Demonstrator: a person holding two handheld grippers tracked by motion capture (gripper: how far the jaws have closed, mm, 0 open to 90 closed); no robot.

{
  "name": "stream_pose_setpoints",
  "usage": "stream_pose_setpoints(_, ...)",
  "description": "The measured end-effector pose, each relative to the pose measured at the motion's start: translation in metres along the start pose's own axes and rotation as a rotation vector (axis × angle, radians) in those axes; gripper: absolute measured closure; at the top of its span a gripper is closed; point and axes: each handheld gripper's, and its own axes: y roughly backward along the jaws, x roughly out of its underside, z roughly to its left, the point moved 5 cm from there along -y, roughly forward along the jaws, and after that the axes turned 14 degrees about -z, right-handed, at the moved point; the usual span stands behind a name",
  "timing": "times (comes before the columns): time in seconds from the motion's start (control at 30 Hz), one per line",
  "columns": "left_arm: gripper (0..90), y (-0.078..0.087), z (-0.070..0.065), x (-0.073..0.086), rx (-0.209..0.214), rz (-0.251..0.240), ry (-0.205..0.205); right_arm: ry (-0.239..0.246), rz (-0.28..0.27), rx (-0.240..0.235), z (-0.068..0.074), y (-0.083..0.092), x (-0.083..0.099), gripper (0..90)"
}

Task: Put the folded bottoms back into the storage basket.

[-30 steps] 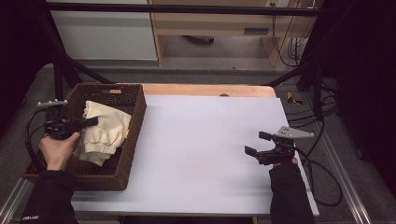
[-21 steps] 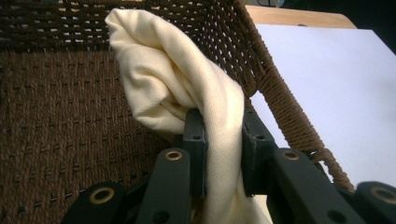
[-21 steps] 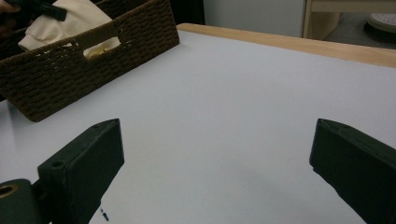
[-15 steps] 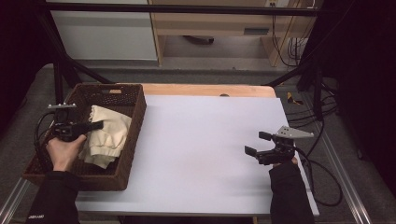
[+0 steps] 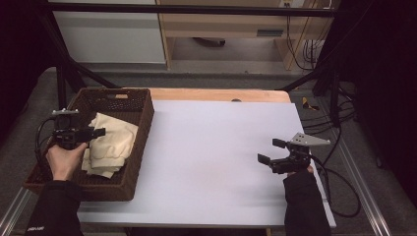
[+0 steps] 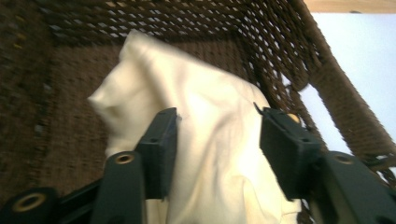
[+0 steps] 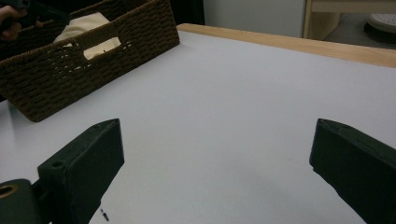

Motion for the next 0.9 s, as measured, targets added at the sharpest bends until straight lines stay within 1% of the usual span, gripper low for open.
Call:
stream_pose_setpoints(0.03, 43.5, 0.001, 0.0, -0.001, -0.001, -0.009, -0.008, 0.0, 0.0, 0.0, 0.0, 0.0, 0.0, 3.3)
stream_pose_setpoints(0.07, 42.8, 0.003, 0.001, -0.002, 0.005, -0.025, -0.004, 0.0, -0.001, 0.0, 0.0, 0.0, 0.0, 3.2)
stream_pose_setpoints(0.13, 37.4, 0.006, 0.001, -0.004, 0.003, -0.045, -0.004, -0.001, -0.001, 0.0, 0.0, 0.0, 0.0, 3.2)
stream_pose_setpoints(0.23, 29.6, 0.008, 0.0, -0.007, 0.009, -0.066, -0.005, 0.0, -0.002, -0.001, 0.0, 0.0, 0.0, 3.3)
stream_pose_setpoints(0.27, 27.6, 0.009, -0.001, -0.007, 0.017, -0.072, -0.003, -0.001, -0.002, -0.001, 0.0, 0.0, 0.0, 3.2)
stream_pose_setpoints(0.33, 23.3, 0.009, -0.002, -0.007, 0.025, -0.077, -0.003, -0.001, -0.002, -0.001, 0.0, 0.001, 0.0, 3.2)
stream_pose_setpoints(0.4, 18.1, 0.009, -0.004, -0.007, 0.017, -0.078, -0.01, 0.0, -0.002, -0.001, 0.0, 0.001, 0.0, 3.3)
stream_pose_setpoints(0.43, 13.6, 0.008, -0.004, -0.006, 0.005, -0.074, -0.019, -0.001, -0.002, -0.001, 0.0, 0.001, 0.0, 3.2)
stream_pose_setpoints(0.5, 8.0, 0.009, -0.006, -0.006, -0.012, -0.076, -0.046, 0.0, -0.001, 0.0, 0.0, 0.001, 0.0, 3.2)
stream_pose_setpoints(0.57, 4.4, 0.01, -0.01, -0.006, -0.006, -0.078, -0.053, -0.001, -0.001, 0.0, 0.0, 0.0, 0.0, 3.2)
stream_pose_setpoints(0.63, 3.1, 0.011, -0.014, -0.007, 0.01, -0.089, -0.052, 0.0, -0.001, -0.001, 0.0, 0.0, 0.0, 3.2)
stream_pose_setpoints(0.8, 2.2, 0.014, -0.024, -0.01, 0.02, -0.102, -0.06, -0.001, -0.001, 0.0, 0.0, 0.0, 0.0, 3.2)
stream_pose_setpoints(0.9, 2.0, 0.017, -0.03, -0.012, 0.037, -0.11, -0.063, -0.001, -0.001, -0.001, 0.0, 0.0, 0.0, 3.2)
